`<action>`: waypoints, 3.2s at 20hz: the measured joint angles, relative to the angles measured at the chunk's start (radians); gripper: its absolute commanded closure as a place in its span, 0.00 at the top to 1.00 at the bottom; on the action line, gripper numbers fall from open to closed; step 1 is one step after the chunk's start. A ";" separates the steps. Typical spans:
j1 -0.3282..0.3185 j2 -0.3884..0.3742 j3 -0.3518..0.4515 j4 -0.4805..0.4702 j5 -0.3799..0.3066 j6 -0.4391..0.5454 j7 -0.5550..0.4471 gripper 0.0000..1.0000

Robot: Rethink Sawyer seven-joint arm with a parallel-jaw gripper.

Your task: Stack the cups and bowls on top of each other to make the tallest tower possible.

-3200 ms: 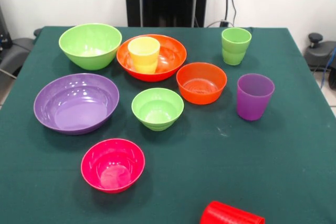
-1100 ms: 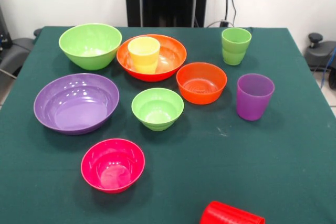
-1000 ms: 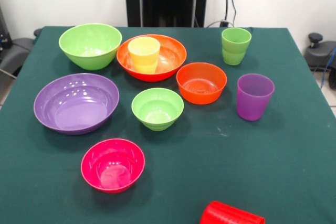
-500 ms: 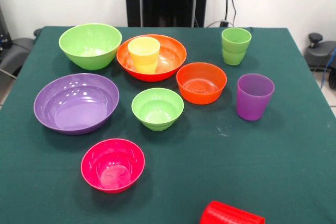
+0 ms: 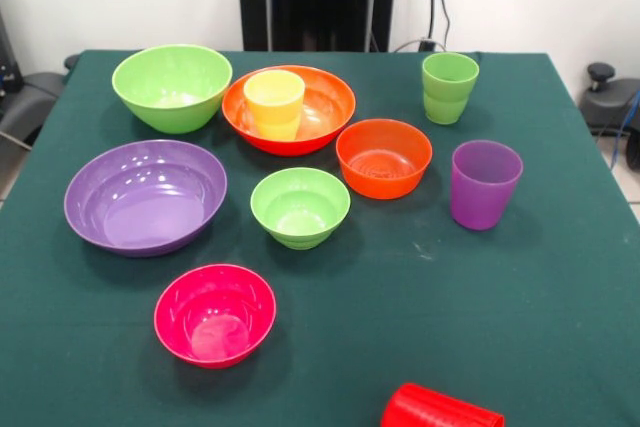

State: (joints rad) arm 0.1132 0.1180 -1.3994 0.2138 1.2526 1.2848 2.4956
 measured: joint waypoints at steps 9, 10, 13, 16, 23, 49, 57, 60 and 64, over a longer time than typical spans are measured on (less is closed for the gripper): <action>0.100 -0.026 0.173 0.119 -0.179 -0.102 0.000 1.00; 0.115 -0.034 0.207 0.139 -0.210 -0.131 0.000 1.00; 0.129 -0.043 0.242 0.157 -0.241 -0.162 0.000 1.00; 0.140 -0.051 0.284 0.176 -0.281 -0.197 0.000 1.00; 0.142 -0.068 0.370 0.207 -0.367 -0.239 0.000 1.00; 0.163 -0.159 0.586 0.337 -0.573 -0.255 0.000 1.00; 0.191 -0.282 0.658 0.476 -0.633 -0.255 0.000 1.00; 0.208 -0.335 0.685 0.537 -0.662 -0.256 0.000 1.00; 0.223 -0.392 0.717 0.603 -0.696 -0.276 0.000 1.00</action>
State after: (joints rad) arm 0.3363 -0.2745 -0.6829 0.8172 0.5570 1.0091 2.4956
